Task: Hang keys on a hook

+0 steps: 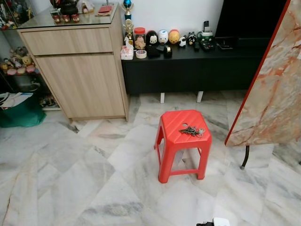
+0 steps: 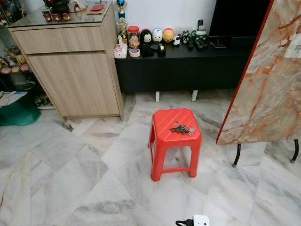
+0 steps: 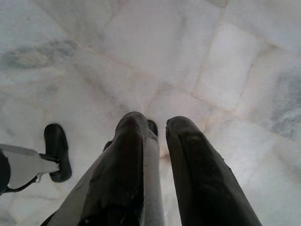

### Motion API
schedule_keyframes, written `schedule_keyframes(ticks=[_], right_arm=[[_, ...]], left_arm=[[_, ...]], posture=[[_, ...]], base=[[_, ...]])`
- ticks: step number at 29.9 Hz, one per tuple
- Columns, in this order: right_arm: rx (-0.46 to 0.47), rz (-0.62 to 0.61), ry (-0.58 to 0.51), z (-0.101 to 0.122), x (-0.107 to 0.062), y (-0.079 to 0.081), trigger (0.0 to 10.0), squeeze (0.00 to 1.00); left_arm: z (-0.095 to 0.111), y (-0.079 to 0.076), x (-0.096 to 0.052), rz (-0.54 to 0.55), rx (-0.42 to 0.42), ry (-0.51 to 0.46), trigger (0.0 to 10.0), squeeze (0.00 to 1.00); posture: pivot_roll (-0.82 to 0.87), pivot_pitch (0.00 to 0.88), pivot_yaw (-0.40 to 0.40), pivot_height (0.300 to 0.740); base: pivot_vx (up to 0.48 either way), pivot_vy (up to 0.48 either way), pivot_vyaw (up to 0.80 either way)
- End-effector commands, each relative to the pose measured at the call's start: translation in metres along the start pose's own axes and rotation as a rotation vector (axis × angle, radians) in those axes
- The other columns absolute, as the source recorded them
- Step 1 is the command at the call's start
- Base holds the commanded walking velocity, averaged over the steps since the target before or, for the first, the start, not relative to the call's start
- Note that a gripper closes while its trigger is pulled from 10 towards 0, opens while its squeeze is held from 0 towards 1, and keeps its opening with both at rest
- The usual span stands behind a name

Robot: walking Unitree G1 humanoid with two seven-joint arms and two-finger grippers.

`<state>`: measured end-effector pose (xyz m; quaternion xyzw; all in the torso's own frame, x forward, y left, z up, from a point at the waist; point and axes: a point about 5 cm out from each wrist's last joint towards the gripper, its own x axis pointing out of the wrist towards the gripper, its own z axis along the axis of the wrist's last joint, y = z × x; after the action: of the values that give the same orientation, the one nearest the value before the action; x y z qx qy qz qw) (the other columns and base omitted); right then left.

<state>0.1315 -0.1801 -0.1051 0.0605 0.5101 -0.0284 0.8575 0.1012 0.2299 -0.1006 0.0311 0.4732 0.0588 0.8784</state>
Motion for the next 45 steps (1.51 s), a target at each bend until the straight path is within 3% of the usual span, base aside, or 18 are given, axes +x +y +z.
schedule_keyframes(ticks=[1,5,8,14,15,16,38,40,45], right_arm=[[-0.012,-0.016,0.003,0.0003,-0.0005,-0.0046,10.0,0.00],[0.035,-0.042,0.001,0.0011,-0.0008,-0.0087,10.0,0.00],[0.005,-0.033,0.002,0.0032,-0.0004,-0.0083,10.0,0.00],[0.038,-0.028,-0.015,0.0056,0.0001,-0.0067,10.0,0.01],[0.037,-0.026,-0.015,0.0060,0.0002,-0.0063,10.0,0.67],[0.019,-0.026,-0.018,0.0068,0.0003,-0.0062,10.0,1.00],[0.007,-0.030,-0.004,0.0022,-0.0007,-0.0083,10.0,1.00],[-0.011,-0.033,0.007,0.0013,-0.0008,-0.0090,10.0,0.00],[0.005,-0.036,-0.001,0.0012,-0.0011,-0.0097,10.0,0.00]], left_arm=[[-0.0018,-0.0031,-0.0004,0.004,-0.010,0.001,10.0,0.00],[-0.0018,-0.0074,0.0004,0.013,-0.039,0.007,10.0,0.00],[-0.0002,-0.0076,0.0012,0.015,-0.037,0.007,10.0,0.00],[0.0011,-0.0076,0.0023,0.011,-0.030,0.022,10.0,0.00],[0.0016,-0.0073,0.0024,0.013,-0.031,0.019,10.0,0.00],[0.0024,-0.0070,0.0024,0.019,-0.037,0.010,10.0,0.00],[-0.0022,-0.0084,0.0004,0.009,-0.055,0.009,10.0,0.00],[-0.0030,-0.0086,0.0000,0.015,-0.074,0.005,10.0,0.00],[-0.0046,-0.0096,0.0000,0.003,-0.066,0.021,10.0,0.00]], posture=[[0.15,0.000,-0.025,0.736],[0.17,0.000,-0.035,0.736],[0.17,0.000,-0.027,0.736],[0.14,0.000,-0.011,0.736],[0.14,0.000,-0.010,0.736],[0.13,0.000,-0.012,0.736],[0.11,0.000,-0.015,0.736],[0.10,0.000,-0.015,0.736],[0.08,0.000,-0.002,0.736]], base=[[0.000,0.000,0.00],[0.000,0.000,0.00],[0.000,0.000,0.00],[0.000,0.000,0.00],[0.000,0.000,0.00],[0.000,0.000,0.00],[0.000,0.000,0.00],[0.249,0.000,0.00],[0.274,0.000,0.00]])
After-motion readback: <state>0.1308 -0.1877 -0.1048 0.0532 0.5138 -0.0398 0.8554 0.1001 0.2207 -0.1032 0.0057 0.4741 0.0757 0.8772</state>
